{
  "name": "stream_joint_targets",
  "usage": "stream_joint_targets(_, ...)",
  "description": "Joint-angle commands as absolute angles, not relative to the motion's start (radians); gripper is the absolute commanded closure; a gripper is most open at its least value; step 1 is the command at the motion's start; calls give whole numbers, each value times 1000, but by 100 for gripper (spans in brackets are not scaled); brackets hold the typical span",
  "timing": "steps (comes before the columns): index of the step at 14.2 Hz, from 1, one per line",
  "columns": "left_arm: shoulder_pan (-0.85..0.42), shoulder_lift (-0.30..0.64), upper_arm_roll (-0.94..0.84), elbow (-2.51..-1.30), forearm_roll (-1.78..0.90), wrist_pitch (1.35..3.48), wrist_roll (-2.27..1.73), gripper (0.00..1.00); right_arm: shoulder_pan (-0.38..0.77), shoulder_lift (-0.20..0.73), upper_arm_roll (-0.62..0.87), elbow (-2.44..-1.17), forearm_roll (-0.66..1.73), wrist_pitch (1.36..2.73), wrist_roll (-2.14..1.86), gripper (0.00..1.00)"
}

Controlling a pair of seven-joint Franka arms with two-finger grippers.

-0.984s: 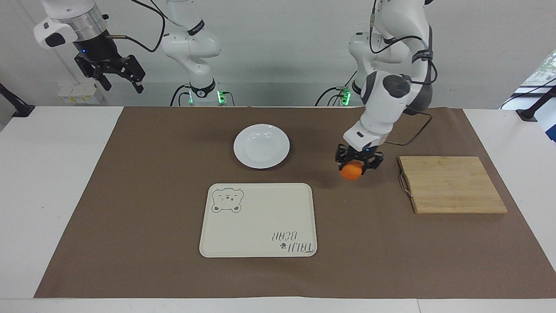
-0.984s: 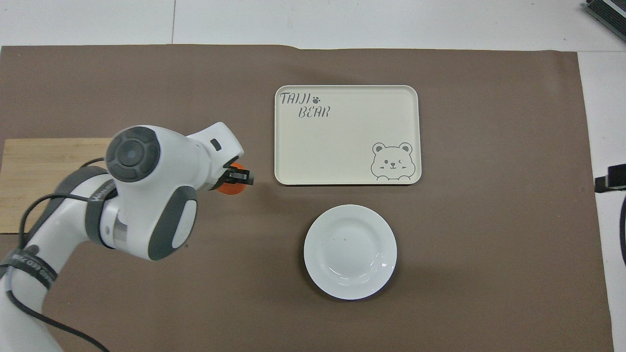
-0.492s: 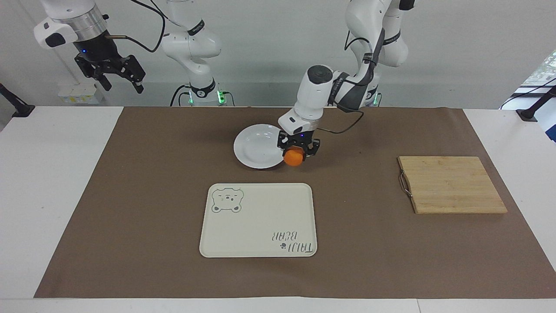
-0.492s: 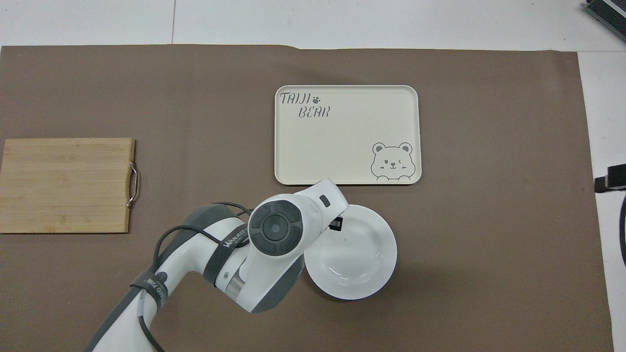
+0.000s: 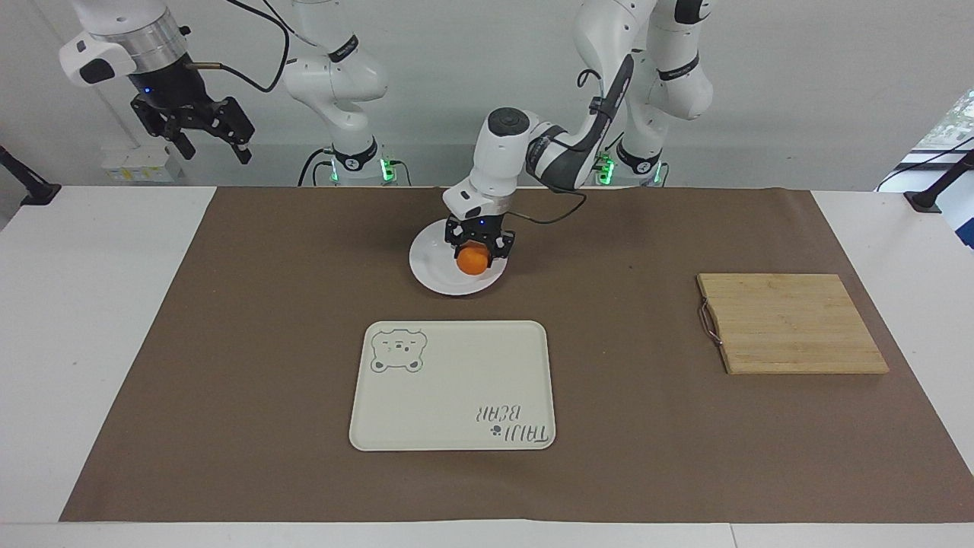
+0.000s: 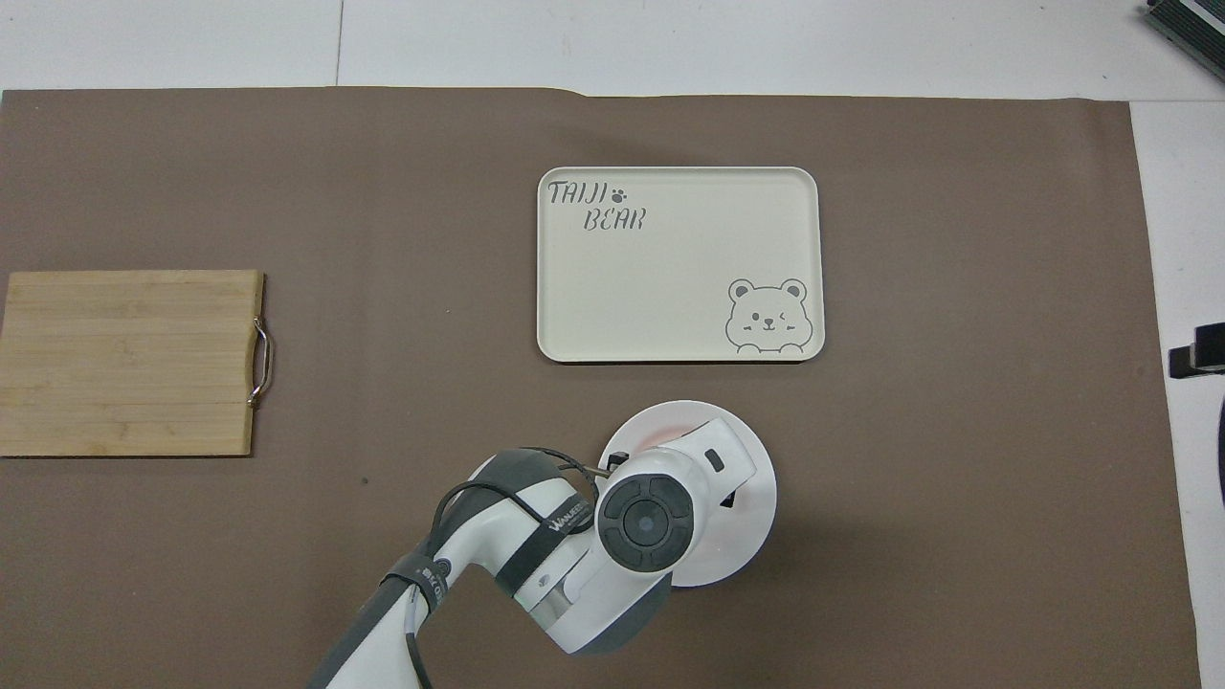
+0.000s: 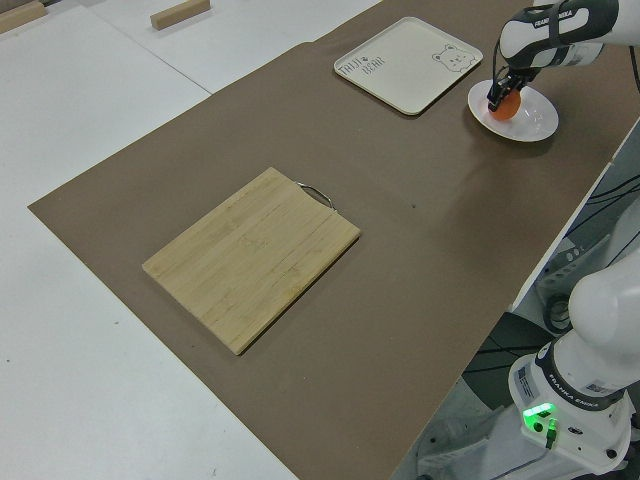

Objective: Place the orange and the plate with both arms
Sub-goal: 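Open the left gripper to drop the orange onto the plate, then withdraw the left gripper while the right gripper reaches the plate rim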

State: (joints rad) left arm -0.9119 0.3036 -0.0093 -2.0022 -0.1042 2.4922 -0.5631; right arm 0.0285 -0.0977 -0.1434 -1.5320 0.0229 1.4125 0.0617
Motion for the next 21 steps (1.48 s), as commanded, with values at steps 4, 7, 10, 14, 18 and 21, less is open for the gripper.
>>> stream_joint_targets(4, -917, 232, 14, -1967, -110, 2384, -563, 0, 15, -138, -137, -1588, 35, 1425, 66, 0)
stream_joint_targets(7, -846, 149, 23, -1967, -101, 2248, -560, 0, 17, -144, -137, -1595, 35, 1422, 64, 0)
stream_joint_targets(10, -708, 101, 25, -1971, -92, 2151, -462, 0, 17, -172, -137, -1644, 44, 1428, 64, 0)
stream_joint_targets(14, -507, 72, 23, -1993, -19, 2111, -331, 0, 20, -166, -135, -1699, 61, 1475, -38, 0)
stream_joint_targets(18, -338, 26, 21, -1994, -9, 2083, -132, 0, 46, -163, -120, -1891, 176, 1670, -38, 0)
stream_joint_targets(21, -240, -37, 23, -1993, -9, 2046, -17, 0, 113, -137, -121, -1994, 240, 1753, -87, 0)
